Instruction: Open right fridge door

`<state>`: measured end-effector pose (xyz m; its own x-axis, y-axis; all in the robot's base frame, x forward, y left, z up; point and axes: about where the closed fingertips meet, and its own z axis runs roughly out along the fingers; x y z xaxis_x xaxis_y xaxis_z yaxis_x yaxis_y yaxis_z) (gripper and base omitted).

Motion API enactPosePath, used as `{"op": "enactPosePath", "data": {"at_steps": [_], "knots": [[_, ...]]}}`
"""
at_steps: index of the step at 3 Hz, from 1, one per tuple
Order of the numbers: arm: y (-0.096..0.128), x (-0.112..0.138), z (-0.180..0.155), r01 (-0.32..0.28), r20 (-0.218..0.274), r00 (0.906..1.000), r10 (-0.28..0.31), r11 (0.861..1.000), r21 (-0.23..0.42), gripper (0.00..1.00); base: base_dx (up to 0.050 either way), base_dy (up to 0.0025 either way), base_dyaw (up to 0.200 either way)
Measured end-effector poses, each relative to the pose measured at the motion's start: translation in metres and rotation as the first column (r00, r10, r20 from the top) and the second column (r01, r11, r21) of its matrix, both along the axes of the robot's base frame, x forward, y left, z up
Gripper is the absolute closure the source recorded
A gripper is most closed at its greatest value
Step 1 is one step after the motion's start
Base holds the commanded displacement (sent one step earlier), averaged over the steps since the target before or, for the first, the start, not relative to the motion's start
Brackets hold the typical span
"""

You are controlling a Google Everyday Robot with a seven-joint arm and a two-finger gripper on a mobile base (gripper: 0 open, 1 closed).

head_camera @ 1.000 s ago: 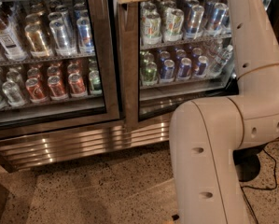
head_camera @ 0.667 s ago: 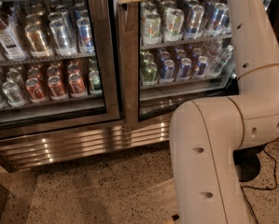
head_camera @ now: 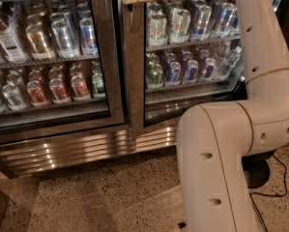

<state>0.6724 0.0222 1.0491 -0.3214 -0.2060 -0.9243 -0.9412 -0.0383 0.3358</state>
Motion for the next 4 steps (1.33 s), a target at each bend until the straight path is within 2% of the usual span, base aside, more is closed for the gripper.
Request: {"op": "enactPosePath", "data": {"at_steps": [1, 4], "knots": [[-0.01, -0.01, 0.006, -0.017, -0.024, 0.9995, 0.017, 1.0, 0.02, 1.0, 0.0, 0.0, 0.0], [-0.02, -0.024, 0.011, -0.01, -0.018, 0.9998, 0.011, 1.0, 0.016, 1.0, 0.0, 0.0, 0.0]]}}
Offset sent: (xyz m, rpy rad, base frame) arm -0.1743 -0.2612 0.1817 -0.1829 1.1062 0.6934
